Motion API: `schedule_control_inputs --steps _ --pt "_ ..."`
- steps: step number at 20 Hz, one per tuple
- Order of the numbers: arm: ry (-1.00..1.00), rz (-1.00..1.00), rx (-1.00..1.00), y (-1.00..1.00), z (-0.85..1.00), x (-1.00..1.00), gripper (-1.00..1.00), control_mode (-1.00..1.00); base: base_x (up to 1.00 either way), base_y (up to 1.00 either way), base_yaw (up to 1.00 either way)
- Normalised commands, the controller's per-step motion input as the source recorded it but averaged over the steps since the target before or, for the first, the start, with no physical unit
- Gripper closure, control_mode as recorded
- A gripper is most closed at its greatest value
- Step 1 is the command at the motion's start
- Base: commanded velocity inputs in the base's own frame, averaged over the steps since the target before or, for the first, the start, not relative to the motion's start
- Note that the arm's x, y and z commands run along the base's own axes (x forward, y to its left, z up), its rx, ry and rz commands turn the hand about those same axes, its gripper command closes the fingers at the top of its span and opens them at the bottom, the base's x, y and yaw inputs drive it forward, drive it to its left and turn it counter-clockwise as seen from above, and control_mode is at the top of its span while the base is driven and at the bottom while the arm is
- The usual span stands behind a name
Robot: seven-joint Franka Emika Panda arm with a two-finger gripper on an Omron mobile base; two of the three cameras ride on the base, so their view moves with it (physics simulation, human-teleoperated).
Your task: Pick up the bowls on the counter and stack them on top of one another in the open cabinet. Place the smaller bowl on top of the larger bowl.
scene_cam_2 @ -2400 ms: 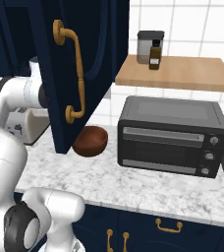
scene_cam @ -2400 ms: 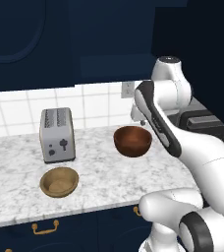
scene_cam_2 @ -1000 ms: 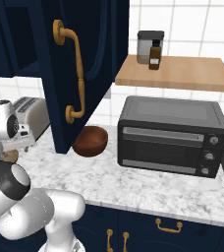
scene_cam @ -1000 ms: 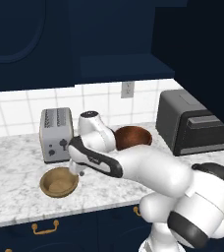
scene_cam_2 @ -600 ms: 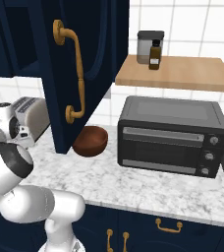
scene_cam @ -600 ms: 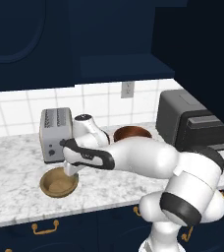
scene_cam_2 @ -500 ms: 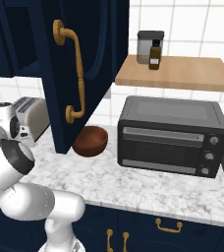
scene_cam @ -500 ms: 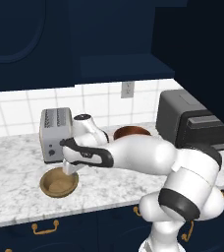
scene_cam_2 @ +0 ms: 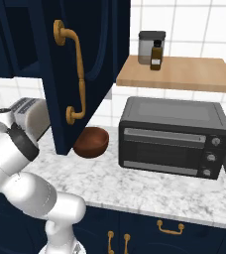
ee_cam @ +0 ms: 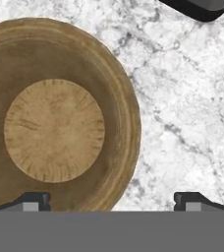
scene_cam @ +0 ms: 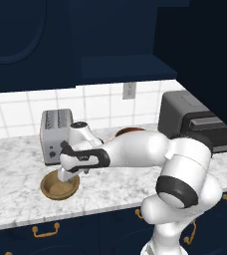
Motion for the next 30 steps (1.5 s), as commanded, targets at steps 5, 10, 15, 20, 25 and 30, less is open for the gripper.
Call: schedule_control_inputs --steps 5,10,15,20,25,30 --pt "0.00 -0.05 0.00 0.27 -0.27 0.30 -1.00 -1.00 0.00 0.00 0.00" --pt "0.00 -0.04 0.01 -0.03 -0.07 0.11 -1.00 -1.00 0.00 0.00 0.00" --pt "0.01 -0.04 0.01 -0.05 -0.07 0.03 -1.00 -1.00 0.00 0.00 0.00" --pt "0.00 -0.04 0.00 0.00 -0.35 0.02 -1.00 -1.00 0.00 0.00 0.00" --pt "0.00 -0.01 0.00 0.00 -0.04 0.00 -1.00 -1.00 0.00 0.00 0.00" --pt "0.00 0.00 0.00 0.00 0.00 0.00 1.00 -1.00 0.00 0.00 0.00"
